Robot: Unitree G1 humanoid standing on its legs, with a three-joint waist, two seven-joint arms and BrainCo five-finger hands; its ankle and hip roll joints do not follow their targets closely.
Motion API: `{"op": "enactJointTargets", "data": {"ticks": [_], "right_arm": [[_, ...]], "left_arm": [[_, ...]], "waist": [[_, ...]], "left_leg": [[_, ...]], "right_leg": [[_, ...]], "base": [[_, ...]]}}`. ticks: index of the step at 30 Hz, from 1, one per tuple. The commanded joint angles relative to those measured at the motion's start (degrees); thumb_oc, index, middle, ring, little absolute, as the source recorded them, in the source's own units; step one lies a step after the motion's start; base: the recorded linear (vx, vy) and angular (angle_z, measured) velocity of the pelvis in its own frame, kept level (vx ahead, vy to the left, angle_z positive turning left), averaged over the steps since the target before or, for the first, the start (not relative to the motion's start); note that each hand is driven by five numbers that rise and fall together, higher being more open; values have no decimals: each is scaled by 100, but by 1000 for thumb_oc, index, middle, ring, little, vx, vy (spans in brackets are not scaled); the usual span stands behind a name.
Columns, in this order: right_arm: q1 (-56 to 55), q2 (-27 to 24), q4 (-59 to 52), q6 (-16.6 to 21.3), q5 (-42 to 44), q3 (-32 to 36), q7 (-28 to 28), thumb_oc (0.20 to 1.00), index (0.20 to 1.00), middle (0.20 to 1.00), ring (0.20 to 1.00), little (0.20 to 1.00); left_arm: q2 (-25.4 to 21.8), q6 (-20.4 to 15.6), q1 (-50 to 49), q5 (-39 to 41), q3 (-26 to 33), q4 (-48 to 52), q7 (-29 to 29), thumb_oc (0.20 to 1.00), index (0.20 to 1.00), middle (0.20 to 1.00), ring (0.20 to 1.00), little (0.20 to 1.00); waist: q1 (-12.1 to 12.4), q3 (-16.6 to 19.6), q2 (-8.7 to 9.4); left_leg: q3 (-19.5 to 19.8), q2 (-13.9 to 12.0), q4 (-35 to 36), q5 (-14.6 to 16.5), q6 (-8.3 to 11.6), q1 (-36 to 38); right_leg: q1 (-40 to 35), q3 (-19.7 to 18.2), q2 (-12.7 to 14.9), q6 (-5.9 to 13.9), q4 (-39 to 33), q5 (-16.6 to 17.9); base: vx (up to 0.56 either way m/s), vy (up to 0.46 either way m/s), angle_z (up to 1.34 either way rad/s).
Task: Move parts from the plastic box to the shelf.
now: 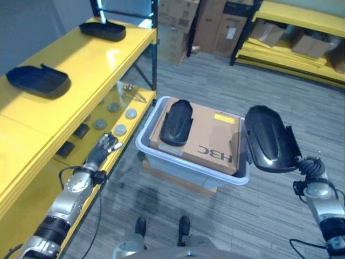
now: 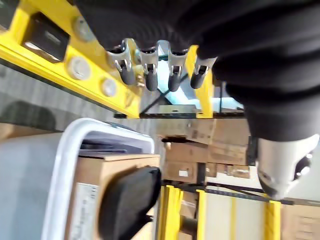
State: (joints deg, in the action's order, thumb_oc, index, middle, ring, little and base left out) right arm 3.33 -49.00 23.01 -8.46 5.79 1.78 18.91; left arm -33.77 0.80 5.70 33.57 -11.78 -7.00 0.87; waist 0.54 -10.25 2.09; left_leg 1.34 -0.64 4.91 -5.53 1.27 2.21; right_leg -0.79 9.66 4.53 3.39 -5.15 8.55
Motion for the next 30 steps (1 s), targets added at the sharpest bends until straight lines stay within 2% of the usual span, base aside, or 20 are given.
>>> {"op": "enactJointTargets", "data": {"ticks": [1,2,5,7,8,11,12,13,19,24,30], "right_arm": [[589,-601,-473,628,-809,385,505,200,200,200,200,200],[619,-612,-928,771,-1172,394,632,200,200,200,200,200],[870,-661,-1470,1046,-1630,229,821,200,200,200,200,200],[1230,-745,-1788,1072,-1744,-20,812,200,200,200,200,200],[1496,-810,-2035,1220,-1827,-180,793,200,200,200,200,200],[1897,-814,-2351,1326,-2010,-487,686,200,200,200,200,200],[2023,-812,-2433,1439,-2063,-581,613,200,200,200,200,200],[2231,-795,-2516,1391,-2086,-771,588,200,200,200,200,200],[2951,-565,-2524,1403,-2030,-1493,250,200,200,200,200,200],[3356,-338,-2388,1514,-1982,-2114,-44,200,200,200,200,200],[3499,8,-2174,1639,-1991,-2528,-129,200,200,200,200,200]], "left_arm": [[111,143,342,667,67,-58,-350,1000,1000,1000,1000,1000],[207,431,427,993,79,279,-505,1000,1000,1000,1000,1000],[369,797,651,1113,-101,580,-500,1000,1000,1000,1000,1000],[414,886,923,940,-357,597,-432,1000,1000,1000,1000,1000],[496,971,1095,1089,-494,635,-485,1000,1000,1000,1000,1000],[584,925,1414,678,-690,638,-455,1000,1000,1000,1000,1000],[594,914,1513,611,-804,663,-599,1000,1000,1000,1000,1000],[632,1025,1670,615,-924,741,-633,1000,1000,1000,1000,1000],[780,1152,2078,786,-1269,932,-790,1000,1000,1000,1000,1000],[918,1052,2333,1124,-1538,1082,-743,1000,1000,1000,1000,1000],[1110,803,2443,1317,-1656,1138,-667,1000,1000,1000,1000,1000]], "waist": [[130,87,48],[113,129,62],[89,180,80],[71,217,92],[58,245,99],[31,292,97],[29,312,100],[46,333,103],[82,372,103],[136,399,109],[190,406,114]], "left_leg": [[-377,-170,9,800,51,356],[-370,-163,6,830,35,399],[-369,-151,7,861,9,429],[-365,-141,9,881,4,440],[-369,-139,9,904,-4,458],[-392,-135,9,936,-12,480],[-395,-133,9,940,-14,481],[-392,-132,9,947,-21,483],[-362,-118,9,969,-28,494],[-320,-95,9,961,-38,483],[-255,-63,9,970,-67,481]], "right_leg": [[-607,29,182,294,98,-976],[-651,2,167,296,90,-1000],[-684,-42,146,301,93,-1035],[-700,-48,133,311,102,-1062],[-719,-56,131,318,102,-1081],[-741,-62,132,335,92,-1097],[-745,-66,131,339,92,-1102],[-757,-55,132,342,87,-1110],[-787,-19,146,362,70,-1112],[-795,48,183,377,78,-1095],[-794,89,210,382,101,-1095]], "base": [[-34,-60,-8],[-35,-61,-10],[-38,-44,-12],[-32,-26,-7],[-23,-17,-6],[-6,-4,-1],[0,0,0],[0,0,0],[0,0,0],[-1,17,3],[0,0,0]]}}
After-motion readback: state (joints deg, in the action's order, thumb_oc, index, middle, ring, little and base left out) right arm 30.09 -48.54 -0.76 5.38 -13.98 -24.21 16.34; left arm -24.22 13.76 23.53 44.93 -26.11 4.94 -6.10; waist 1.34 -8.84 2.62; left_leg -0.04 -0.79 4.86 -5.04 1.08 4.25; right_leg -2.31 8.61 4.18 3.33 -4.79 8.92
